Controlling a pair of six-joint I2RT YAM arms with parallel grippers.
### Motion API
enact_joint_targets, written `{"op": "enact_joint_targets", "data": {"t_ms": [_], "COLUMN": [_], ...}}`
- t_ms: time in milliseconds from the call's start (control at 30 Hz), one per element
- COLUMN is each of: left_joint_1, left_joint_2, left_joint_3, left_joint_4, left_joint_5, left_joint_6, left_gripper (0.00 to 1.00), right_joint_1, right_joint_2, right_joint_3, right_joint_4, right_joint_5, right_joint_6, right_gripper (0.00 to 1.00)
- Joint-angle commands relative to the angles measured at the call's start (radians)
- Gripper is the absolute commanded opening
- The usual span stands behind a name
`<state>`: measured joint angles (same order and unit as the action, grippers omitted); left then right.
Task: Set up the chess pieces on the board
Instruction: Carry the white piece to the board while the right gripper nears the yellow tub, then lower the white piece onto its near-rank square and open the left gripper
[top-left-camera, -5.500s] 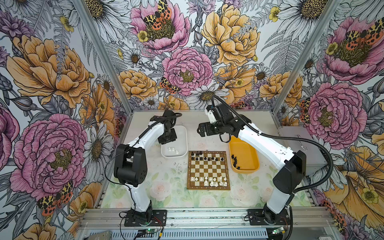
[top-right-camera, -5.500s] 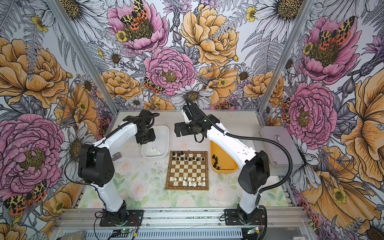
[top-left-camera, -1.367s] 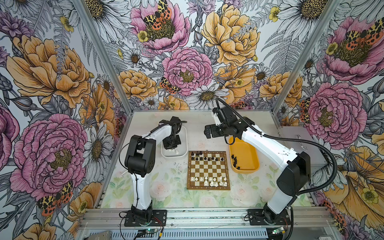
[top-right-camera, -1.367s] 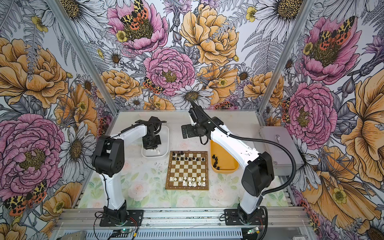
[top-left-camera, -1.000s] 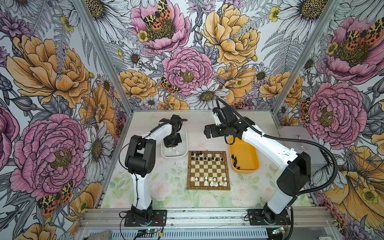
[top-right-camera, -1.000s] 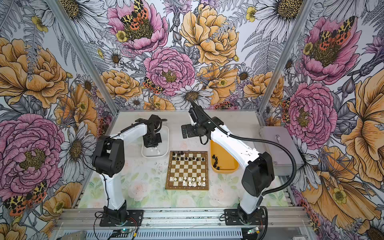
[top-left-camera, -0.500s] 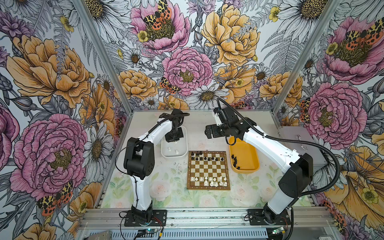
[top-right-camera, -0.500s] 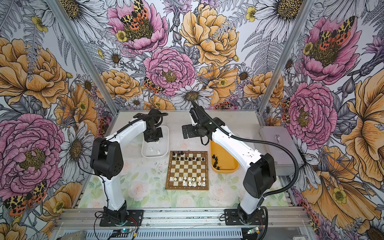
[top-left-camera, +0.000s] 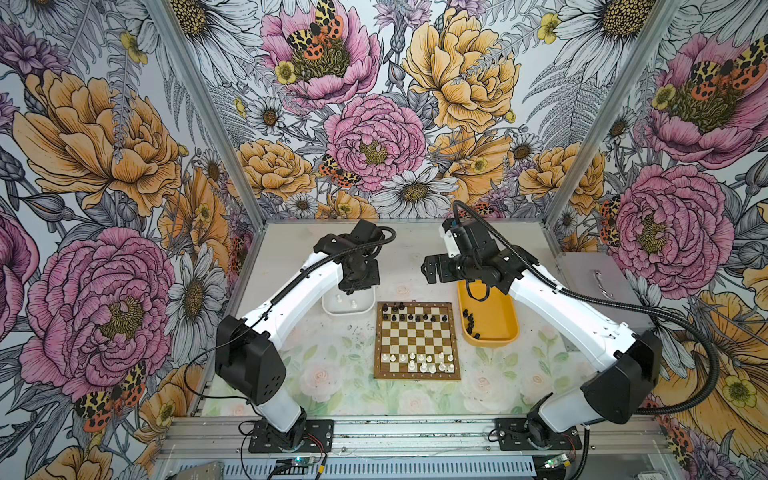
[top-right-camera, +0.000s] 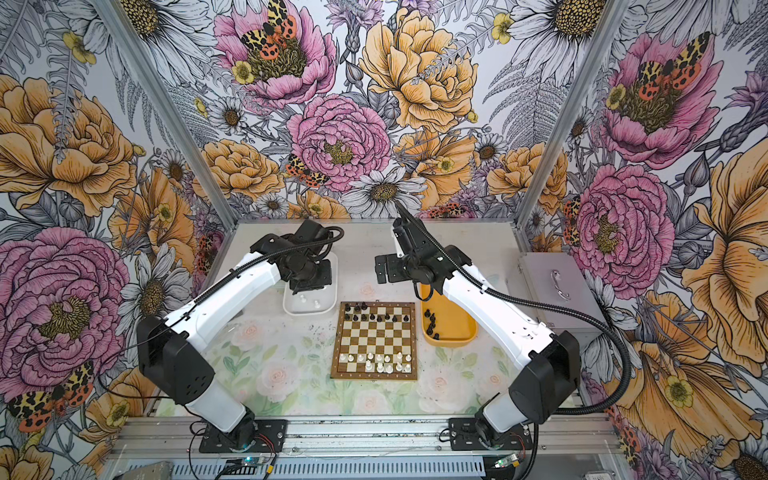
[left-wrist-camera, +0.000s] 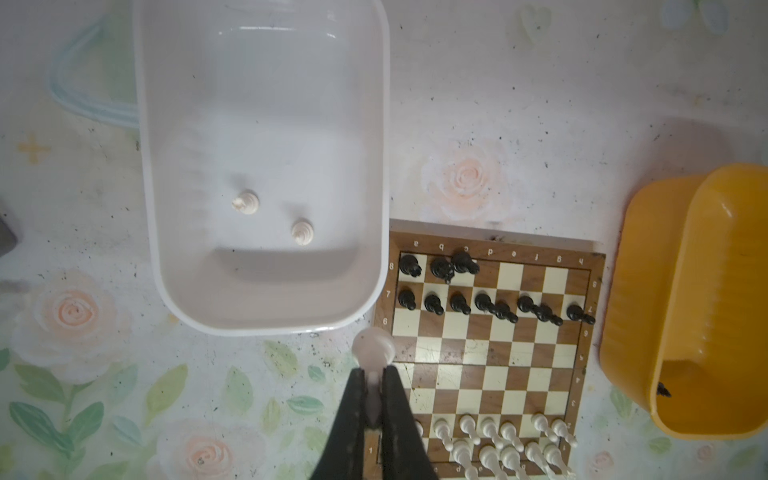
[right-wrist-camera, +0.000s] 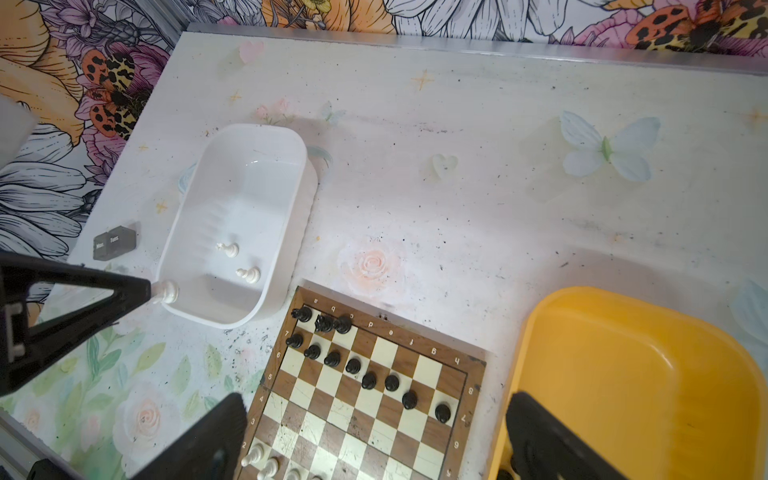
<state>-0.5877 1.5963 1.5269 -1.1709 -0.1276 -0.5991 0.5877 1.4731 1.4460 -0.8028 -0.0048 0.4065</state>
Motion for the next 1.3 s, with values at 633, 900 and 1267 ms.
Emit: {"op": "enact_joint_targets", "data": {"t_ms": [633, 900, 1267], "left_joint_1": [-0.661, -0.684, -0.623], "left_joint_2": [-0.095, -0.002, 0.008], "left_joint_3": [-0.300, -0.314, -0.410], "left_joint_4": [-0.016, 0.028, 0.182], "left_joint_5": [-0.244, -0.230, -0.160], "left_joint_6": [-0.651, -0.626, -0.555], "left_gripper": [0.03, 0.06, 0.07], "right_joint_1": [0.040, 0.041, 0.041], "right_joint_2": [-0.509, -0.547, -0.557], "right_joint_3": [-0.252, -0.263, -0.275], "right_joint_4": [-0.202, -0.219, -0.226], "right_joint_5": [-0.050, -0.045, -0.016], "right_joint_6": [0.020, 0.020, 0.025], "right_gripper": [1.00, 1.00, 1.00]}}
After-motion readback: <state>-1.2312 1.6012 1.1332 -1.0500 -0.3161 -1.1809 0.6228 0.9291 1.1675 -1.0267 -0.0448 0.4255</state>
